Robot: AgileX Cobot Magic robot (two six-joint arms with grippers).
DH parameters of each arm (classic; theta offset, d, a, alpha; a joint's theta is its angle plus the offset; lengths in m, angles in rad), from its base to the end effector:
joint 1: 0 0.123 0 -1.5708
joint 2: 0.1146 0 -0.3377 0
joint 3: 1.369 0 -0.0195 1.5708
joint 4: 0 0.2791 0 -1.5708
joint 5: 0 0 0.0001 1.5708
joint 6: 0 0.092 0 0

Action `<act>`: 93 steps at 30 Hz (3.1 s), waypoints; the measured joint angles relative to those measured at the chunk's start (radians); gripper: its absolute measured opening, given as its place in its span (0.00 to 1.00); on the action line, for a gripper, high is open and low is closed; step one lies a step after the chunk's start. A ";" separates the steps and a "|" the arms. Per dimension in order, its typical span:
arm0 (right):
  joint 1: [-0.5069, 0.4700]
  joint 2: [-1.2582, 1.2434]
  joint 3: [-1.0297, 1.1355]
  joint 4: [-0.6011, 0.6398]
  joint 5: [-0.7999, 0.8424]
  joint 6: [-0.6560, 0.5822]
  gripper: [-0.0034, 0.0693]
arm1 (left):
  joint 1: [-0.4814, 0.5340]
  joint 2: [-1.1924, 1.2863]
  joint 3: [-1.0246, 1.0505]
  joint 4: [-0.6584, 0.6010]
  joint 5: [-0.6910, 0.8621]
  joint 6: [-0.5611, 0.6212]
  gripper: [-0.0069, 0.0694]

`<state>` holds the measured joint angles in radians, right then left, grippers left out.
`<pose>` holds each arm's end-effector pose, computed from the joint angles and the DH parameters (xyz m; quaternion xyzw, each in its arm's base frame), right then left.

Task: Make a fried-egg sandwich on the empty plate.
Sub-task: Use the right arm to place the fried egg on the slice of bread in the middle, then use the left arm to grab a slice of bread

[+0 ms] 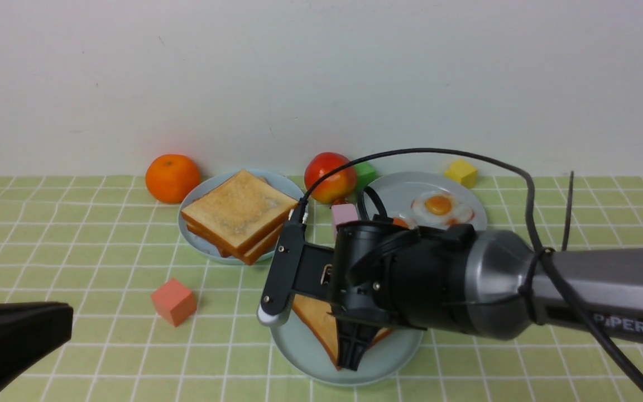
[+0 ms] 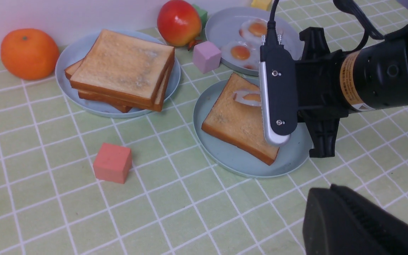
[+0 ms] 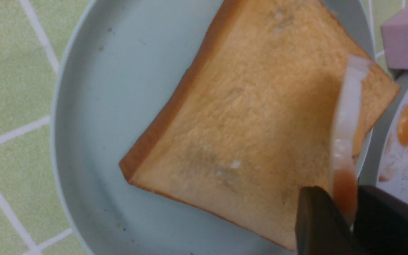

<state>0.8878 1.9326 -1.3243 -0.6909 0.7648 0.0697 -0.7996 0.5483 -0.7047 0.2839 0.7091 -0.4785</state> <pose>0.3090 0.3154 0.2254 -0.5618 0.7716 -0.1752 0.2415 0.0689 -0.0468 0.3780 0.1772 0.8249 -0.2018 0.4975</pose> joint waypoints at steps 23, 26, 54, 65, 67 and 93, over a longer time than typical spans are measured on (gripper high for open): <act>0.178 -0.354 0.000 0.128 0.424 0.046 0.79 | 0.000 0.114 0.000 -0.106 0.008 -0.001 0.08; 0.177 -0.459 0.004 0.143 0.454 0.112 0.72 | 0.000 0.239 -0.003 -0.116 0.003 -0.001 0.07; 0.177 -1.277 0.178 0.286 0.508 0.393 0.03 | 0.438 1.329 -0.877 -0.450 0.170 0.628 0.15; 0.177 -1.288 0.183 0.291 0.506 0.397 0.04 | 0.441 1.466 -0.916 -0.296 0.015 0.648 0.64; 0.177 -1.288 0.183 0.291 0.500 0.397 0.04 | 0.441 1.487 -0.916 -0.278 -0.008 0.650 0.68; 0.177 -1.288 0.183 0.312 0.503 0.393 0.07 | 0.371 1.484 -0.921 -0.054 0.003 0.635 0.14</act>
<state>1.0652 0.6450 -1.1414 -0.3785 1.2676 0.4629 -0.4285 2.0328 -1.6253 0.2304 0.7123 0.1565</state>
